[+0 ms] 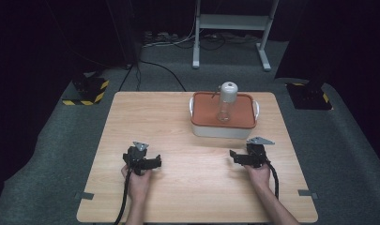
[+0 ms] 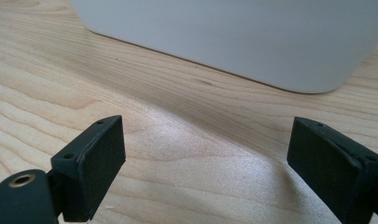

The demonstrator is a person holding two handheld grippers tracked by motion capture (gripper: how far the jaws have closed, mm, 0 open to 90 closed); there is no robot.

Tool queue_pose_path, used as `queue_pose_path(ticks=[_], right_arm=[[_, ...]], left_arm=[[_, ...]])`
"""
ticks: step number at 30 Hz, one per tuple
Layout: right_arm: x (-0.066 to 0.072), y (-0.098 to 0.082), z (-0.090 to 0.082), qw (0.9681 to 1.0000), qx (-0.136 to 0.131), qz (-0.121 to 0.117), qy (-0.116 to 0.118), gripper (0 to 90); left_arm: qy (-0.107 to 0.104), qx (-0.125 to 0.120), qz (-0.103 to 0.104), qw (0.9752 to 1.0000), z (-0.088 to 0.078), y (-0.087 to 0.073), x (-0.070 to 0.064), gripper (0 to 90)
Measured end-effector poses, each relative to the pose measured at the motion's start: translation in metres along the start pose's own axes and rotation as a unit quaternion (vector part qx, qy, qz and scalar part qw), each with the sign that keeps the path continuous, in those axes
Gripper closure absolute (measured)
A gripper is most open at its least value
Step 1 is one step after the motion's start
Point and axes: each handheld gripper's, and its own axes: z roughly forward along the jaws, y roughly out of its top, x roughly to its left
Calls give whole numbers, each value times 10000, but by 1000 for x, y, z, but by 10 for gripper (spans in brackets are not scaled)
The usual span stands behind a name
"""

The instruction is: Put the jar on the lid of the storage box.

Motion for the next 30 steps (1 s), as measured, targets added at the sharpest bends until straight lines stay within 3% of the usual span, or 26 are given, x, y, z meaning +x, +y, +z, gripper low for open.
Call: queue_pose_path(ticks=[6,12,13,16,18,19,30], right_arm=[[2,0,2,10000,14,-32,-23,112],[2,1,4,9999,148,-18,-72,111],[2,2,6,9996,266,62,-48,103],[3,2,7,9995,286,2,-100,110],[12,3,11,9976,442,-333,-406,109],[15,3,12,9970,456,-438,-443,124],[15,3,12,9971,443,-421,-463,123]], left_arm=[[0,0,-1,10000,0,0,0,21],[1,0,1,10000,0,0,0,21],[2,0,2,10000,0,0,0,21],[3,1,2,10000,0,0,0,21],[3,-2,1,10000,0,0,0,21],[1,1,1,10000,0,0,0,21],[5,-1,4,10000,0,0,0,22]])
